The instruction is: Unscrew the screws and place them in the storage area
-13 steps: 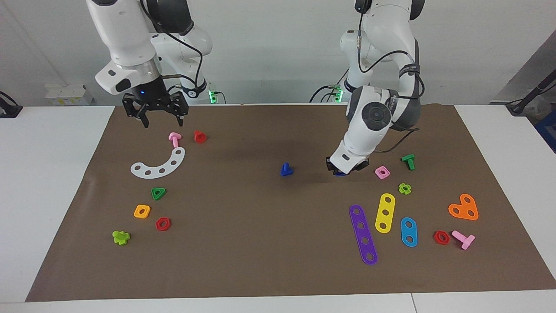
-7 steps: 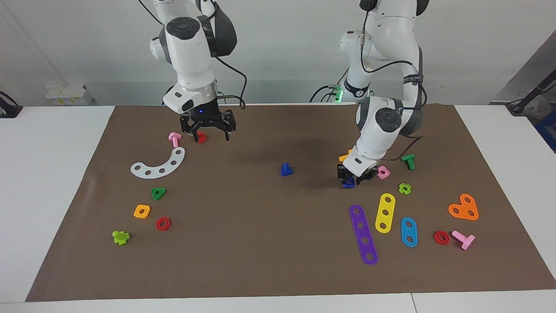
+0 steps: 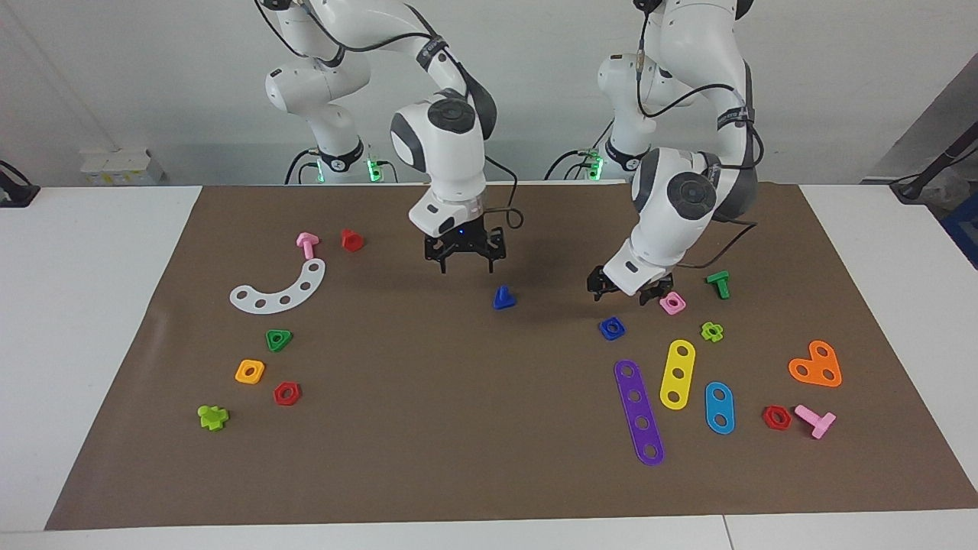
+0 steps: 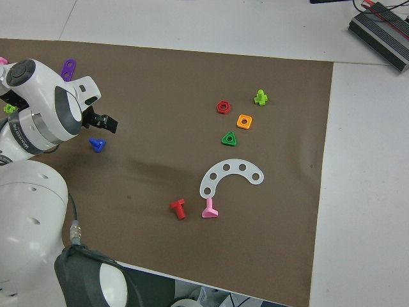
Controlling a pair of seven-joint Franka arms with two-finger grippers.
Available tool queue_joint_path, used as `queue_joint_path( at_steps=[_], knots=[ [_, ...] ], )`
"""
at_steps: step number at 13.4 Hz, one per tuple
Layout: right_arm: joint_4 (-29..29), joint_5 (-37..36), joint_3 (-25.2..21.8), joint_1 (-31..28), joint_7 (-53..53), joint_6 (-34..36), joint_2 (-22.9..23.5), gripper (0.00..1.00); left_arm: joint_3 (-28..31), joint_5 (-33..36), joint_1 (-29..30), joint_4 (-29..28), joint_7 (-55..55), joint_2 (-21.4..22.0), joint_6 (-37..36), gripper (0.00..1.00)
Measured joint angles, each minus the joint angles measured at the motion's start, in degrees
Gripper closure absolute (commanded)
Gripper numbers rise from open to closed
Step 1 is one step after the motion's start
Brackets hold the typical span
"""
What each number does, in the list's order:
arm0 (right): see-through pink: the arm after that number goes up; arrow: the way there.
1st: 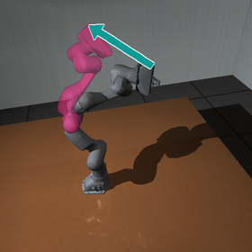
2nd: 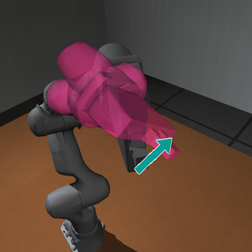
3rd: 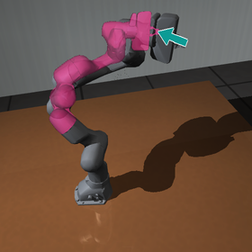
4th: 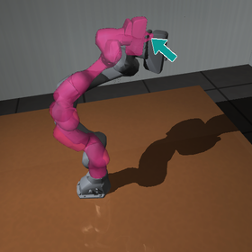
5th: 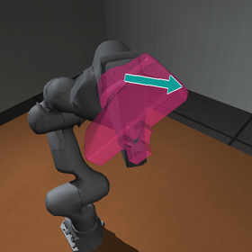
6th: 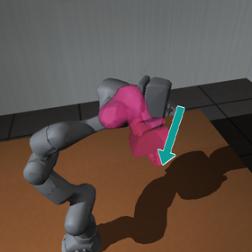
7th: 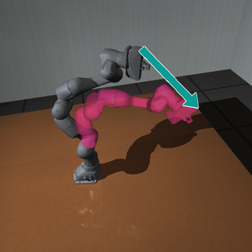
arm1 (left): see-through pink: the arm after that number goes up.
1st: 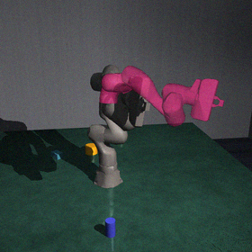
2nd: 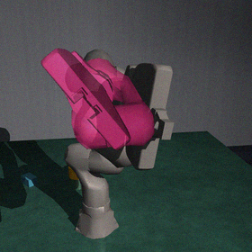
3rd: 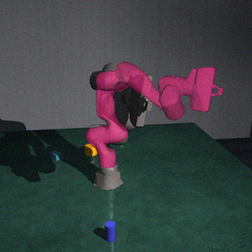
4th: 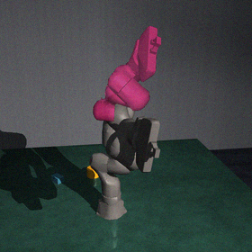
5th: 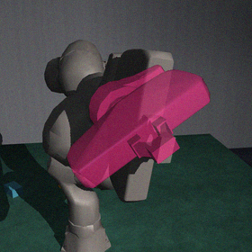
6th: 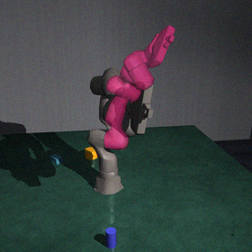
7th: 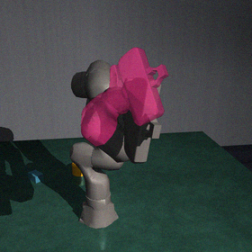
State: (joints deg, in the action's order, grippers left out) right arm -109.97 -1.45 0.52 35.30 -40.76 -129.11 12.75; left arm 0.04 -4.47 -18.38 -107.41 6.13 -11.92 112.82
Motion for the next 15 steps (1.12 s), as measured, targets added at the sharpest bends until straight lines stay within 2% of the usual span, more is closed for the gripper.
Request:
queue_joint_path(
  at_steps=[4, 9, 12, 13, 14, 15],
  knots=[
    [0.1, 0.0, 0.0, 4.1, -3.4, -4.7, 4.7, 0.03, 0.6, 0.0, 2.3, 0.7, -0.4, 4.8, -8.7, 0.0],
    [0.4, -2.7, -0.2, 6.1, -5.0, -7.3, 7.7, 0.19, 1.0, 0.0, 11.6, 0.6, -9.5, 10.5, -13.8, 0.0],
    [0.4, -5.9, -0.4, 5.8, -5.0, -7.4, 7.8, 0.28, 1.2, 0.0, 15.7, 0.2, -9.6, 13.8, -14.3, 0.0],
    [0.4, -6.2, -0.4, 5.6, -5.0, -7.7, 7.9, 0.34, 1.2, 0.3, 15.8, 0.2, -7.2, 14.8, -14.3, 0.0],
    [0.4, -6.4, -0.5, 5.6, -5.0, -7.9, 8.0, 0.47, 1.1, 1.5, 15.7, 0.3, -4.3, 15.8, -14.3, 0.0],
    [0.4, -6.4, -0.5, 5.6, -5.0, -8.0, 8.1, 0.71, 0.7, 3.6, 15.7, 0.7, -1.5, 16.7, -14.3, 0.0]
  ],
)
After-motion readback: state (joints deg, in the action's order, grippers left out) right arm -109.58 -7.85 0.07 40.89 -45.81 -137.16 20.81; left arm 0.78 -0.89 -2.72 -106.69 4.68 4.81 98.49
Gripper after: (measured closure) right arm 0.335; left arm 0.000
